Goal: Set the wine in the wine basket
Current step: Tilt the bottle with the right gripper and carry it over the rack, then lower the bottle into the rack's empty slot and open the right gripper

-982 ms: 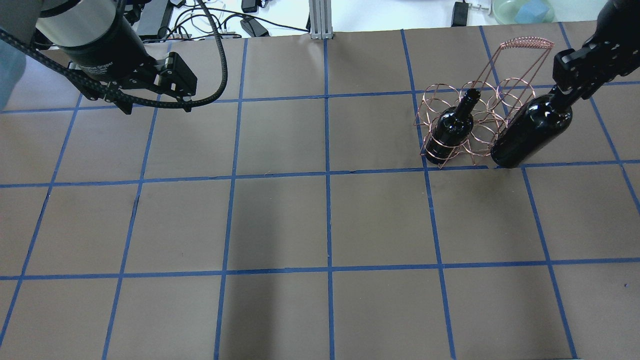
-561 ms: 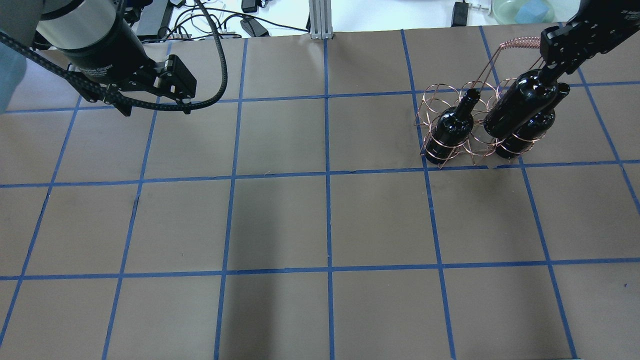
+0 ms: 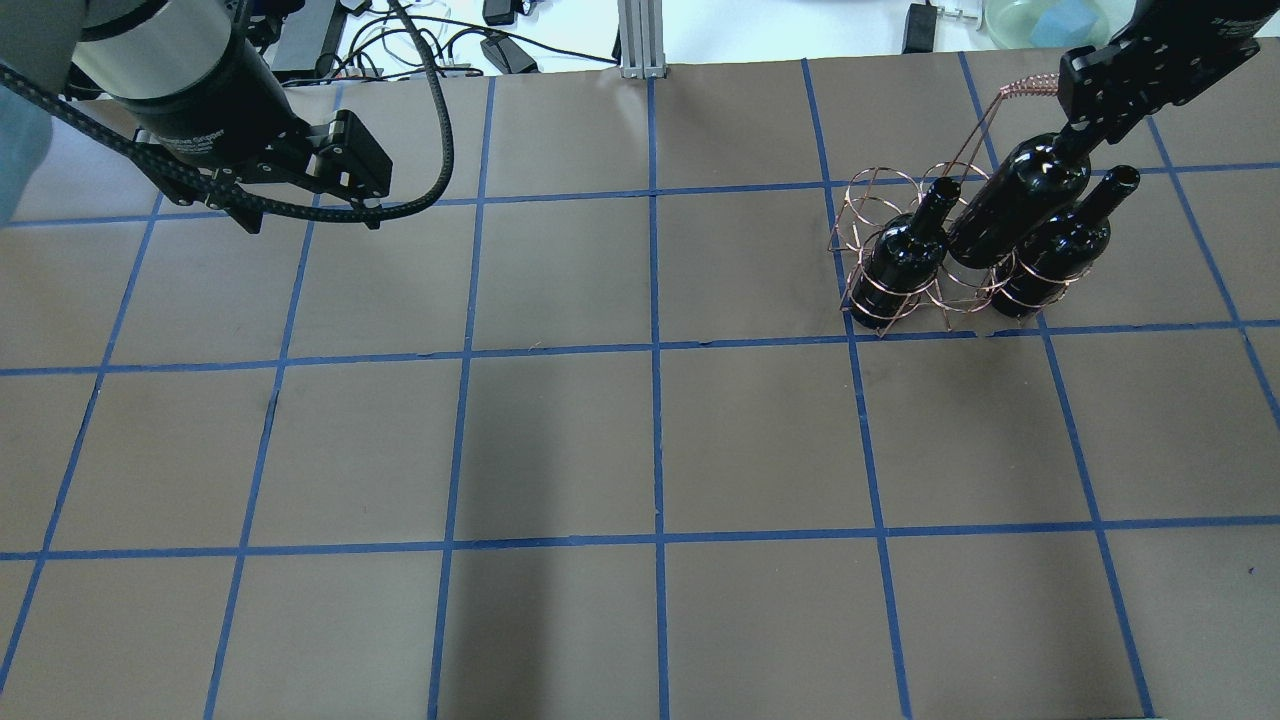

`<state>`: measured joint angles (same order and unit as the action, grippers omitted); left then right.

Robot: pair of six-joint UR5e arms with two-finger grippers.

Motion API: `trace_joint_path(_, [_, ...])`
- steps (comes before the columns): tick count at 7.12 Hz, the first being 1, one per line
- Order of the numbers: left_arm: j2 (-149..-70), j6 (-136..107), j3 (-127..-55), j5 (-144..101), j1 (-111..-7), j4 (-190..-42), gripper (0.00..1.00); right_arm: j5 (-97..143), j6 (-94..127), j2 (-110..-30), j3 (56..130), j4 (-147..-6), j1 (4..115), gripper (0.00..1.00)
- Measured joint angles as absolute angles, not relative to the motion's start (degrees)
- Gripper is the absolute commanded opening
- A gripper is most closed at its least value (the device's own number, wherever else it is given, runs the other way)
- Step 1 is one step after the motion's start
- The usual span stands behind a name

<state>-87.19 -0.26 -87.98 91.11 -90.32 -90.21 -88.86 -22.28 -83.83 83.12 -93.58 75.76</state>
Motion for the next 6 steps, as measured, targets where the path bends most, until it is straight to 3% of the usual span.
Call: trace_joint_path(6, [-87.16,0.61,-87.98,91.04,-90.34,-90.76,1.00,-91.11,-21.66,-80.49,83.74,-93.89,75.94,0.00])
